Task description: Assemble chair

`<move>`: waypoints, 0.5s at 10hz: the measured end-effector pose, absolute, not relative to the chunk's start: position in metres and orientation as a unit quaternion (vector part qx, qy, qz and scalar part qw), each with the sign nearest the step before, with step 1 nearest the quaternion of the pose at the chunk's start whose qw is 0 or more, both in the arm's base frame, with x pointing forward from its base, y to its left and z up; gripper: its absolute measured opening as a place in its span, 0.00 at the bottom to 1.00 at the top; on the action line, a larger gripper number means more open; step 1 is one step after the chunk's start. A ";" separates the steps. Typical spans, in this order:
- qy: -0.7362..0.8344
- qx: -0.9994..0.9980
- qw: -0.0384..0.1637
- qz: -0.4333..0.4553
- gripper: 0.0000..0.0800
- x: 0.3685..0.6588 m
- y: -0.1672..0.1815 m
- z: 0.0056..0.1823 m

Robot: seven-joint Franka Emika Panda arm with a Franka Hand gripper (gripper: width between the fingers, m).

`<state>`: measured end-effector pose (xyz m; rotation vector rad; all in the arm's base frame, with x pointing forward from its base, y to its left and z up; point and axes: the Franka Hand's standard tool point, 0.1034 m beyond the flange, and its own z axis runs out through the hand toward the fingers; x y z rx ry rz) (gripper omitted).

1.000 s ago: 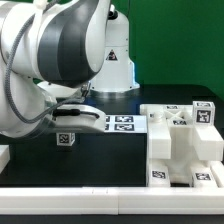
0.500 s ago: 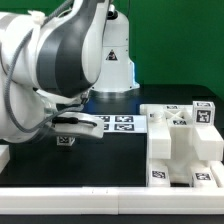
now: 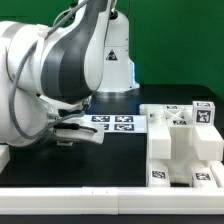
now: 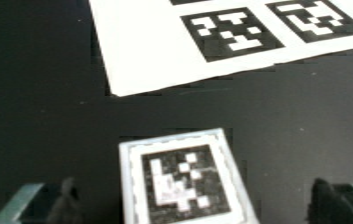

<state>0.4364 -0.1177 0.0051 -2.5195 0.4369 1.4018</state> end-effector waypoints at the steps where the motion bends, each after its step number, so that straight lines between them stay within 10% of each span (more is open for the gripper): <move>1: 0.149 -0.858 0.113 0.478 0.66 0.436 -0.118 0.005; 3: 0.150 -0.858 0.113 0.478 0.35 0.436 -0.119 0.005; 5: 0.149 -0.862 0.112 0.471 0.36 0.440 -0.118 0.010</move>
Offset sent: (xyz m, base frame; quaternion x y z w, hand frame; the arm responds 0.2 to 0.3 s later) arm 0.0000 0.0000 0.0000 0.0000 0.0000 0.0000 1.0000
